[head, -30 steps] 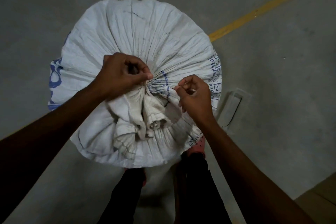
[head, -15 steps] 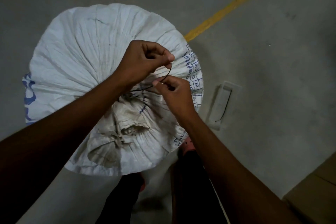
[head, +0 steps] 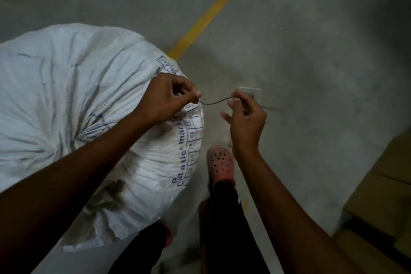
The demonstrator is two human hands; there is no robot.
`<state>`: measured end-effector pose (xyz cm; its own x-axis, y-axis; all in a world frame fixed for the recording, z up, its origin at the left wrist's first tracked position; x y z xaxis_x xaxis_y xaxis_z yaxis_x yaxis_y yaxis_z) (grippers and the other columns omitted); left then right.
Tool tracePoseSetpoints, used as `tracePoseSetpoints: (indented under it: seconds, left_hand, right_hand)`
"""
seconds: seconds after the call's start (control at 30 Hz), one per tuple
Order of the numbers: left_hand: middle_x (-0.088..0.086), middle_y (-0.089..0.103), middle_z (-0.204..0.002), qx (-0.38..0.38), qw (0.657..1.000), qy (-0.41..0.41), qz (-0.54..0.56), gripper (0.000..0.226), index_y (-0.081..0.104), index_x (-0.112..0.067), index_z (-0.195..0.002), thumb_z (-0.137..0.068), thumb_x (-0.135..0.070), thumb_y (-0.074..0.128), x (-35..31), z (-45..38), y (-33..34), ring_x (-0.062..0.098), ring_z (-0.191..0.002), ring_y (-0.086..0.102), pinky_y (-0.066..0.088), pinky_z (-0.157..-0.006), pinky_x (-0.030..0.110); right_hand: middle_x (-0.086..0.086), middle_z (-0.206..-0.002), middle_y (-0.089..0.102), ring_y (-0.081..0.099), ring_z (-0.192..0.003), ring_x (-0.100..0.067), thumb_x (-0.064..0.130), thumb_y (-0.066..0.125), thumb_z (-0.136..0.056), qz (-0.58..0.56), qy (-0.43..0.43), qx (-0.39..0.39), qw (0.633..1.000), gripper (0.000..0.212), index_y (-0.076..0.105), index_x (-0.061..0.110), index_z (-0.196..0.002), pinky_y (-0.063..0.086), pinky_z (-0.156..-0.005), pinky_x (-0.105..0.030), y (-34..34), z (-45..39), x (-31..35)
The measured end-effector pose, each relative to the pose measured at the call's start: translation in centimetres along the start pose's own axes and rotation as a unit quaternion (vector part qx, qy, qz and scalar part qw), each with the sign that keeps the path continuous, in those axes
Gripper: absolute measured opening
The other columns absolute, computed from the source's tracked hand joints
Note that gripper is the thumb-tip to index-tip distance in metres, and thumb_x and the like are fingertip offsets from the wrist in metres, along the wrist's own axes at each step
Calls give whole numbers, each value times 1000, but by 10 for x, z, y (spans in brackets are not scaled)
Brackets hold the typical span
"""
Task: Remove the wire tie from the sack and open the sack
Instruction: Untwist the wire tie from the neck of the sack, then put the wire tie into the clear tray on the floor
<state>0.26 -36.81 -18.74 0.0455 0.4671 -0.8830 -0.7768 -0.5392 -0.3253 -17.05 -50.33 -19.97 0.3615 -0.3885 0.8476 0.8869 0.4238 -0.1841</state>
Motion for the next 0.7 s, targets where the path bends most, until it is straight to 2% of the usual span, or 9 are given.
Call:
tracePoseSetpoints:
  seconds: [0.13,0.2,0.27,0.33,0.4,0.43,0.53,0.63,0.7]
  left_hand:
    - [-19,74,-66,38,997,0,-67,15,83,-15,-84,-90,-29,82,-3,-17,47,-9,-56,66,47,-59,16]
    - [-19,75,-70,52,995,-15,-89,15,83,-16,-83,-91,-30,83,0,-27,70,-10,-60,67,48,-62,17]
    - [-16,77,-72,64,991,-30,-116,17,83,-19,-83,-90,-34,83,6,-39,100,-4,-64,71,53,-65,24]
    - [-12,77,-73,77,986,-45,-138,17,81,-22,-80,-90,-37,82,14,-53,134,5,-67,72,55,-66,27]
    - [-12,75,-74,85,984,-56,-148,14,78,-28,-81,-91,-36,81,29,-69,170,5,-68,70,54,-70,28]
    - [-12,76,-80,82,983,-60,-150,11,78,-29,-84,-91,-36,80,39,-78,188,5,-73,71,56,-75,29]
    - [-8,81,-106,55,985,-74,-144,11,81,-30,-89,-90,-41,80,80,-106,238,12,-102,74,58,-99,43]
    - [0,65,-148,27,974,-100,-200,13,82,-34,-93,-87,-46,81,127,-134,285,24,-143,52,36,-118,61]
    - [2,43,-168,12,967,-120,-223,16,83,-33,-98,-88,-45,81,157,-149,310,29,-159,28,15,-125,68]
  right_hand:
    - [-12,-118,74,77,-99,-19,7,48,-108,-35,40,-17,998,30,69,6,-130,66,-80,-39,-32,-29,-6]
    - [-17,-111,73,79,-78,-21,-2,40,-108,-10,14,-29,999,35,65,9,-130,67,-70,-36,-50,-45,-9]
    - [-16,-102,72,73,-56,-27,-9,33,-104,56,-30,-38,997,47,52,23,-132,62,-53,-35,-69,-61,-12]
    - [-9,-96,73,66,-51,-32,-8,32,-103,127,-43,-43,990,58,35,34,-142,58,-46,-36,-83,-79,-25]
    - [-2,-87,75,67,-55,-27,0,38,-105,168,-39,-57,983,56,26,36,-147,59,-51,-36,-98,-102,-47]
    - [-1,-82,76,68,-58,-24,6,41,-107,182,-32,-66,981,46,31,32,-144,59,-54,-36,-105,-117,-62]
    - [2,-78,76,69,-60,-22,19,45,-108,210,-3,-90,974,10,49,28,-111,60,-55,-46,-126,-164,-117]
    - [3,-87,74,69,-78,-21,18,56,-103,290,-35,-83,953,8,57,22,-97,54,-66,-37,-142,-207,-167]
    - [-5,-113,72,63,-110,-26,16,65,-97,363,-56,-59,928,5,67,18,-93,48,-82,-33,-148,-232,-202]
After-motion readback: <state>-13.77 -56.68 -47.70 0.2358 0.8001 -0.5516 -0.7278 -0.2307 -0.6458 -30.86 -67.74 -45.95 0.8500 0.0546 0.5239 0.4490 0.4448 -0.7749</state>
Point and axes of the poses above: each hand's wrist, its own z-axis away from the middle knuckle, its own y-axis out of the palm, x = y × z, the point moved 5 cm from there along -z, towards the middle knuckle
